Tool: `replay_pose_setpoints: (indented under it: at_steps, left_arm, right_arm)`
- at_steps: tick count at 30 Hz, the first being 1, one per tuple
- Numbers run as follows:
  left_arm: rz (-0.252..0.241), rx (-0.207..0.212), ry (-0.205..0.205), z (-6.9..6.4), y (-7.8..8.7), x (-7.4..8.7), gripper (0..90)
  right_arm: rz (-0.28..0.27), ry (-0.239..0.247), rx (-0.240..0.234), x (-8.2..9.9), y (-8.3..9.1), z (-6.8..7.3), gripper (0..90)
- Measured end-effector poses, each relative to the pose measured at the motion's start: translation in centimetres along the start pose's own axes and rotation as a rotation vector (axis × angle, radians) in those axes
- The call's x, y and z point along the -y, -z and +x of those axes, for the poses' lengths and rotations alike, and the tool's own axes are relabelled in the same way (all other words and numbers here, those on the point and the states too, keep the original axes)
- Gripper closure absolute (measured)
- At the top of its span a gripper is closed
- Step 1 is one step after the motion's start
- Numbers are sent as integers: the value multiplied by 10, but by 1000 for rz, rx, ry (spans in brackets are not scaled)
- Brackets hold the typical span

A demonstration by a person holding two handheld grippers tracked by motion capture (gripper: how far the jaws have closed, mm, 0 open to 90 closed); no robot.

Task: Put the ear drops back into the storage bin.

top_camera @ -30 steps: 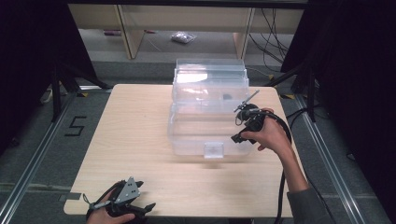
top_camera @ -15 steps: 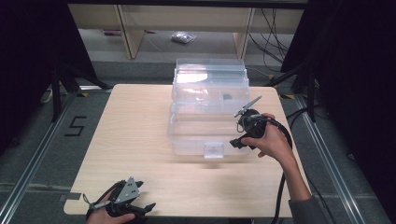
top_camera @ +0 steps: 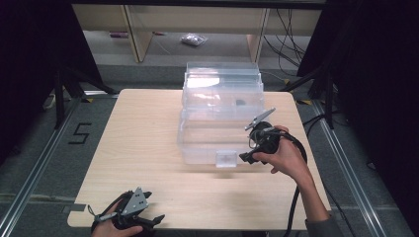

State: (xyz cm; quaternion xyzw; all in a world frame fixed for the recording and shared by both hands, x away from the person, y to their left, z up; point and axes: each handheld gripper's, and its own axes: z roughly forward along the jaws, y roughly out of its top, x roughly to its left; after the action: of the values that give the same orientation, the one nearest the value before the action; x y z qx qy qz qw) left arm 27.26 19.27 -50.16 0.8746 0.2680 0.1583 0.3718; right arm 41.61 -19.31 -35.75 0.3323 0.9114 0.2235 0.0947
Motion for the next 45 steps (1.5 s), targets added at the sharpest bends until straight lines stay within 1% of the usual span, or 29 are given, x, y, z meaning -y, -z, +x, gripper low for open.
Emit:
replay_pose_setpoints:
  at_steps: [4,6,7,8,10,11,13,15,16,17,19,20,21,22,25,29,30,31,32,33,34,36,37,38,39,40,42,43,45]
  left_arm:
    - [-1,-1,1,0,0,0,161]
    - [-1,-1,1,0,0,0,161]
    - [-2,-1,2,0,0,0,161]
    - [-2,-2,1,0,0,0,161]
    - [-2,-5,-1,1,0,0,161]
    - [5,-5,-4,1,0,0,162]
    - [5,-2,-4,1,0,0,162]
    - [-3,-3,2,1,0,0,162]
    - [-2,-4,1,0,0,0,162]
    - [-3,-3,2,0,0,0,162]
    - [-2,-3,2,0,0,0,162]
    - [-3,-3,2,0,0,0,162]
    - [-4,-4,2,0,0,0,162]
    - [-4,-4,3,0,0,0,162]
    - [-3,-4,2,0,0,0,162]
    - [-4,-2,2,1,0,0,162]
    - [5,-3,-1,1,0,0,161]
    - [-1,-5,0,0,0,0,162]
    - [-4,-3,4,0,0,0,162]
    - [-2,0,1,0,0,0,162]
    - [-2,-3,1,0,0,0,162]
    - [-4,-3,7,0,0,0,162]
    - [-5,-3,-1,0,0,0,162]
    - [-6,-1,2,0,0,0,162]
    - [-5,-2,1,0,0,0,162]
    - [-5,-2,0,0,0,0,162]
    - [0,-4,-6,0,1,0,162]
    - [-1,-4,-7,0,1,0,162]
    - [2,-7,-9,1,0,-1,162]
  right_arm:
    - [-4,3,4,2,-1,3,229]
    - [-7,0,-11,4,-2,5,229]
    - [-20,16,-1,4,-2,5,229]
    - [-21,3,-1,5,-2,6,226]
    - [-31,5,-6,7,-2,8,221]
    - [-38,17,-10,8,-2,8,221]
    - [-45,2,-11,11,-3,10,221]
    - [-58,15,-15,13,-4,11,221]
    - [-62,11,-13,15,-4,13,221]
    - [-56,-7,-20,16,-3,14,222]
    - [-69,19,-24,18,-5,15,224]
    - [-62,0,-27,19,-5,17,224]
    - [-72,13,-22,20,-6,17,224]
    - [-72,2,-28,21,-6,19,224]
    - [-78,-6,-32,24,-7,22,226]
    - [-112,17,-19,27,-11,25,225]
    - [-114,1,-35,28,-11,28,225]
    - [-121,-11,-27,29,-13,31,226]
    - [-123,-4,-27,30,-12,31,226]
    - [-140,22,-40,31,-13,31,223]
    - [-133,11,-46,32,-13,33,221]
    - [-139,6,-21,33,-13,35,220]
    - [-157,38,-23,34,-14,34,220]
    - [-172,39,-32,35,-13,34,220]
    - [-174,15,-25,36,-13,36,220]
    - [-189,49,-28,37,-13,35,220]
    - [-204,33,-21,39,-14,37,220]
    - [-194,36,-19,40,-13,37,220]
    - [-199,32,-24,42,-13,38,220]
